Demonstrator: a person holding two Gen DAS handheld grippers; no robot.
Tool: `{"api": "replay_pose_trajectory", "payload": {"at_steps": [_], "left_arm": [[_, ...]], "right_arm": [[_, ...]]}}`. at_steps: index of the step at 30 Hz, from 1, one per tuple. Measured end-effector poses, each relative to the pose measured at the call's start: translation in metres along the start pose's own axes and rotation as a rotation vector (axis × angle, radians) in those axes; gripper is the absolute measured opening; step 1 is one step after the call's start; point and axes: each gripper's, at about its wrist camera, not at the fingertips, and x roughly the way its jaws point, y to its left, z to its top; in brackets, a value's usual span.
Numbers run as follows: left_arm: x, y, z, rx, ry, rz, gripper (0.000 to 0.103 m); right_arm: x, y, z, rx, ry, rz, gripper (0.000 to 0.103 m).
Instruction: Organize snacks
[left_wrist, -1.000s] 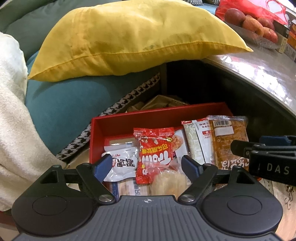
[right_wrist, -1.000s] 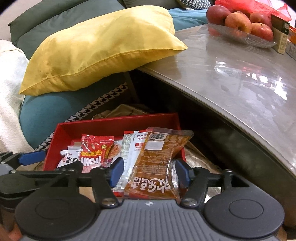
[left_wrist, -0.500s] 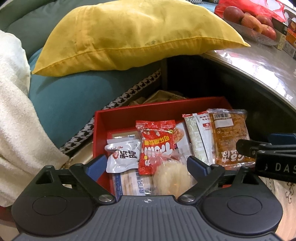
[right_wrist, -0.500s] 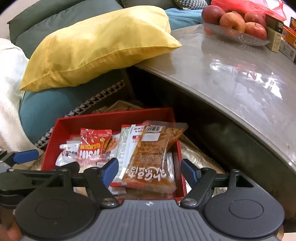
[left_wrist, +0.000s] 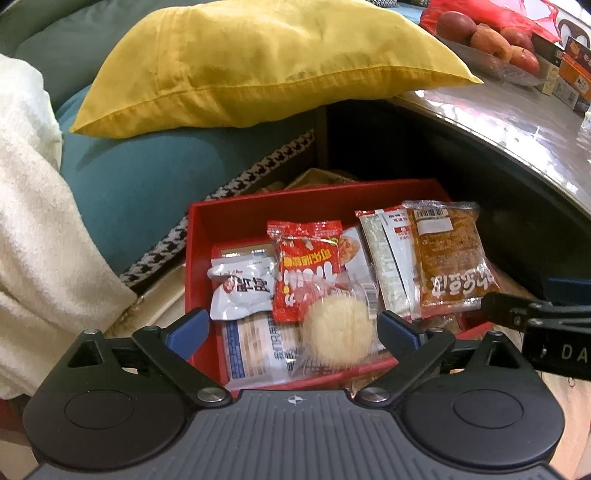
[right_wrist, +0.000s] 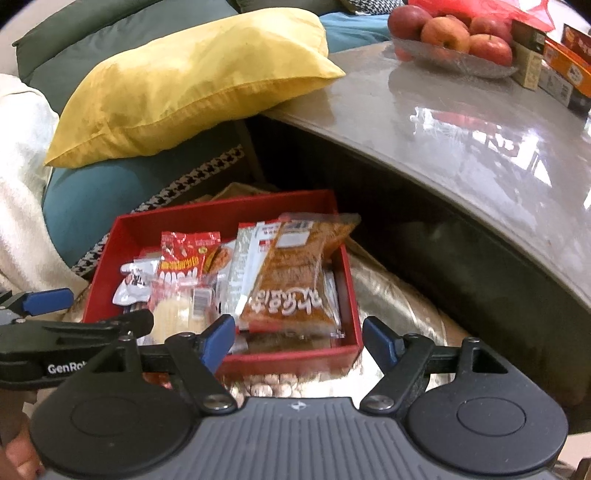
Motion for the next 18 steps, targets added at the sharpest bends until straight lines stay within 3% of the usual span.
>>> {"api": "replay_pose_trajectory", "payload": {"at_steps": [18], "left_arm": [[-0.018,0.002,-0.029,0.004,0.002,0.021,0.1]], "right_arm": [[-0.017,0.006,-0.035,0.016,0.014,-0.001,0.077]]}}
